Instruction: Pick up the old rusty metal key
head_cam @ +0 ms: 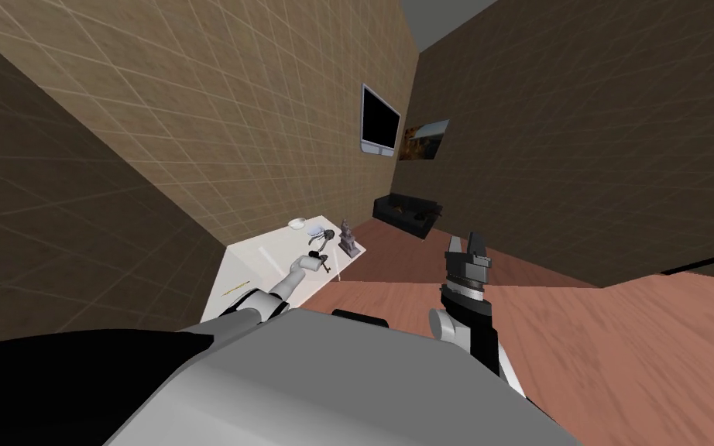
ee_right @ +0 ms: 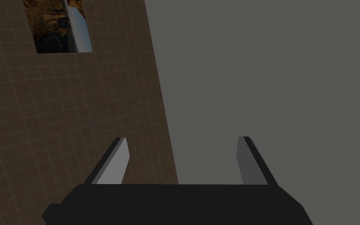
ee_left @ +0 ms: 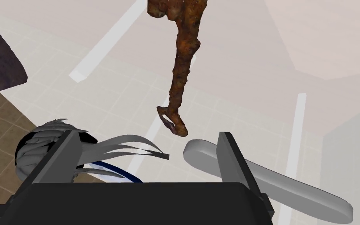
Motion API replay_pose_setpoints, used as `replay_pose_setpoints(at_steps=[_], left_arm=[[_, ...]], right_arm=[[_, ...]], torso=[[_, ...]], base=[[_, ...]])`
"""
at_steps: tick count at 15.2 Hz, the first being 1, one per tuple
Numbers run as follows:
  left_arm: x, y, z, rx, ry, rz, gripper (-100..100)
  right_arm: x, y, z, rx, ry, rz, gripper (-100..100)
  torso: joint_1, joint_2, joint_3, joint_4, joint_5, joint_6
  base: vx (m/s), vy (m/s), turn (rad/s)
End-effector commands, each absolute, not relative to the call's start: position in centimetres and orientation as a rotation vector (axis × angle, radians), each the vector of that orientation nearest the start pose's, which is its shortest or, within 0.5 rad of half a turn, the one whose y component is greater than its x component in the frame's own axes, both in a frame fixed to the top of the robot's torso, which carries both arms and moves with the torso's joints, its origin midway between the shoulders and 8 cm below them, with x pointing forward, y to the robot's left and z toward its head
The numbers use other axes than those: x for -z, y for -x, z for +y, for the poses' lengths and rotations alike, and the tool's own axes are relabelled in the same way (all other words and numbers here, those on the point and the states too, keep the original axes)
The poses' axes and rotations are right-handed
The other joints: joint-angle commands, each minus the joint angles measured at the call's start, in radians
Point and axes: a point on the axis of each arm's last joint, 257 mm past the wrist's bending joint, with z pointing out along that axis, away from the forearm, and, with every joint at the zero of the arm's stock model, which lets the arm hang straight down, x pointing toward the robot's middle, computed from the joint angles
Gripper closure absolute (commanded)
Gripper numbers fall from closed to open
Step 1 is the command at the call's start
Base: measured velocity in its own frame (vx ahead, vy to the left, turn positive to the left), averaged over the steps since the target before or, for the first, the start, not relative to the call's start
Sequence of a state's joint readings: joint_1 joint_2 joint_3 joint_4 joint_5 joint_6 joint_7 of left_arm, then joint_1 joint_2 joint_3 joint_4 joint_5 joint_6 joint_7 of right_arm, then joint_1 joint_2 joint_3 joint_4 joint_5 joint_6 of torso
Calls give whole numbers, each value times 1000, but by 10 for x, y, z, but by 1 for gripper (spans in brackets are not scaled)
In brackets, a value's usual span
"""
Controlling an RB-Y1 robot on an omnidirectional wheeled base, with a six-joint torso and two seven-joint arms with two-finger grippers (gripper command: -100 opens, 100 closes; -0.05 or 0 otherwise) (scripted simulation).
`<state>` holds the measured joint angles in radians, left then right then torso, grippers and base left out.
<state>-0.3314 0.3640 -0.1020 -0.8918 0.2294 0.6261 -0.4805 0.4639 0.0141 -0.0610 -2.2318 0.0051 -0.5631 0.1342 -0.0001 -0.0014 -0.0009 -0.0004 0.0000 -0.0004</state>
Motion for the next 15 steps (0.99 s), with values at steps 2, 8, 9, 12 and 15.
replay_pose_setpoints(at_steps=[2, 8, 9, 12, 15], left_arm=[[495, -478, 374, 143, 1278, 2280, -100], [512, -452, 381, 23, 1333, 2398, -100], [516, -445, 382, -10, 1348, 2431, -100], [519, -432, 384, -65, 1372, 2484, -100], [520, -424, 386, -105, 1388, 2519, -100]], right_arm=[[-27, -341, -296, -1135, -572, 597, 0], [-27, -341, -296, -1135, -572, 597, 0], [-27, -341, -296, -1135, -572, 597, 0], [-27, -341, -296, -1135, -572, 597, 0], [-27, -341, -296, -1135, -572, 597, 0]], torso=[[0, 0, 0, 0, 0, 0], [0, 0, 0, 0, 0, 0], [0, 0, 0, 0, 0, 0], [0, 0, 0, 0, 0, 0], [1, -1, 0, 0, 0, 0]], base=[[15, 3, -82], [19, 9, -103], [20, 13, -107], [23, 15, -101], [26, 20, -79]])
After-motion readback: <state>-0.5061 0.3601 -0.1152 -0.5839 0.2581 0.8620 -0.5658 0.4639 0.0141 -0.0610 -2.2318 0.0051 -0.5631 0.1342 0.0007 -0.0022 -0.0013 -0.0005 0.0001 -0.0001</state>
